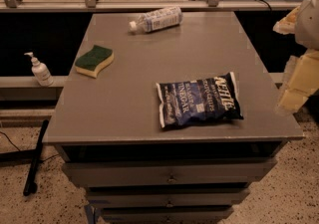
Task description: Move blue chip bag near blue plastic bottle
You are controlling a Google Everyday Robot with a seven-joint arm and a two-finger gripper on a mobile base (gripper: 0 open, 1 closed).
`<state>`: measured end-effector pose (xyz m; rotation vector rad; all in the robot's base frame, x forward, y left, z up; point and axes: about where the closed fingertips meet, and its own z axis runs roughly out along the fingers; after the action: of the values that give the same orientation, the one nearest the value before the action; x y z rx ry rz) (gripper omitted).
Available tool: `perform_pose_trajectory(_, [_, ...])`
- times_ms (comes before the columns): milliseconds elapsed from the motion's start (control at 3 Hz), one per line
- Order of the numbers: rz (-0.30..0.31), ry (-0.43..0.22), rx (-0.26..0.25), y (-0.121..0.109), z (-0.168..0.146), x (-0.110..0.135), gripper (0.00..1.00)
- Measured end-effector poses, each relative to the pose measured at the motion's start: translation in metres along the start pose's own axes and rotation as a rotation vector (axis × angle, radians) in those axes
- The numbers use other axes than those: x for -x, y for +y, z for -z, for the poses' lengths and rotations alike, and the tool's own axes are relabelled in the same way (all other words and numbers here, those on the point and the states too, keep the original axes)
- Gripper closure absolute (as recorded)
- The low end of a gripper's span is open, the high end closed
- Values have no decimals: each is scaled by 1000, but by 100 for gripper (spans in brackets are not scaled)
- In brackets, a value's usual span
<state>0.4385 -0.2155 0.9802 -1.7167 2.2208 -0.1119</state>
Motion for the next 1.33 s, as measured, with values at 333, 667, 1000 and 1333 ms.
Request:
perform_pose_trajectory(333, [0, 0, 0, 0, 0, 0, 0])
perform_pose_trajectory(667, [-12, -64, 15, -4, -24, 13, 0])
perform_pose_trajectory(1000, [-47, -212, 77, -8, -83, 50, 0])
perform_pose_trajectory(1333, [-62, -314, 133, -5, -124, 84, 0])
